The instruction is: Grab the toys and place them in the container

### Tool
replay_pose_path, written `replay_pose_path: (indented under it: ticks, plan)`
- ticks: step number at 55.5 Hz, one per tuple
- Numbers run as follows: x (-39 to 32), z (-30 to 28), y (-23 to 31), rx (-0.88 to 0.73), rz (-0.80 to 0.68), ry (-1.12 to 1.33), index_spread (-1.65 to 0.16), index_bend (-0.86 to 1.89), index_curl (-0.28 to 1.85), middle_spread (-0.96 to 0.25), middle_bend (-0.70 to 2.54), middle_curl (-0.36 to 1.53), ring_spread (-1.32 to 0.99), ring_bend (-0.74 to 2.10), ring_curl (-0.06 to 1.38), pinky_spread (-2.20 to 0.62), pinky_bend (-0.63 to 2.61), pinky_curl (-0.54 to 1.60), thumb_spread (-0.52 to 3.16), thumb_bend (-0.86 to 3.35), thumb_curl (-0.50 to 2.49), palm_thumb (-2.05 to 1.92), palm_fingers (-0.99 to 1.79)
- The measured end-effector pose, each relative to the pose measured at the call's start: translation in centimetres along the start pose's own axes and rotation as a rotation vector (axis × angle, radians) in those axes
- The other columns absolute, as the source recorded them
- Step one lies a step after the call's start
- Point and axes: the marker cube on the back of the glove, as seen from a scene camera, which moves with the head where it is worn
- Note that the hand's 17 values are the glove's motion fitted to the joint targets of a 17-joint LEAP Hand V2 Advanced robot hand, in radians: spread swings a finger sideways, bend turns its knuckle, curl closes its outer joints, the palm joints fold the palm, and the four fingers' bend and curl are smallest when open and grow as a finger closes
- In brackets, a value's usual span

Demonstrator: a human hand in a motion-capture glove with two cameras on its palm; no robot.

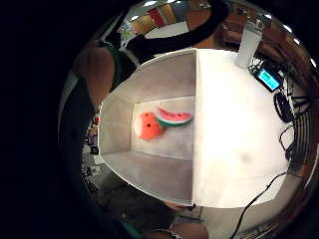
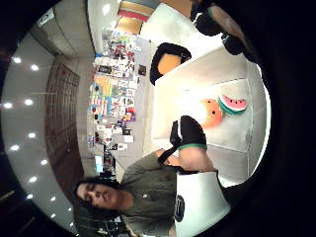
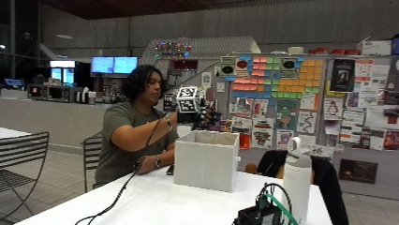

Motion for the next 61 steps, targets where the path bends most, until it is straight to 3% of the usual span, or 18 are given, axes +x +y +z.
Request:
replay_pose_path:
  ticks: [21, 36, 61]
  plan:
    - [6.2, -2.7, 7.7, 0.209, 0.039, 0.245, -0.39, 0.22, 0.68, -0.26, 0.50, 0.67, -0.27, 0.83, 0.36, -0.08, 0.88, 0.39, 1.38, 0.08, 0.76, 0.24, 0.24]
    - [11.4, -2.6, 14.4, 0.431, 0.157, 0.451, -0.41, 0.21, 0.64, -0.24, 0.47, 0.61, -0.28, 0.81, 0.35, -0.05, 0.79, 0.35, 1.26, -0.04, 0.56, 0.05, 0.29]
    - [18.5, -1.6, 15.0, 0.415, 0.256, 0.387, -0.42, 0.21, 0.60, -0.27, 0.49, 0.57, -0.30, 0.78, 0.32, -0.04, 0.68, 0.32, 1.20, -0.01, 0.43, 0.10, 0.39]
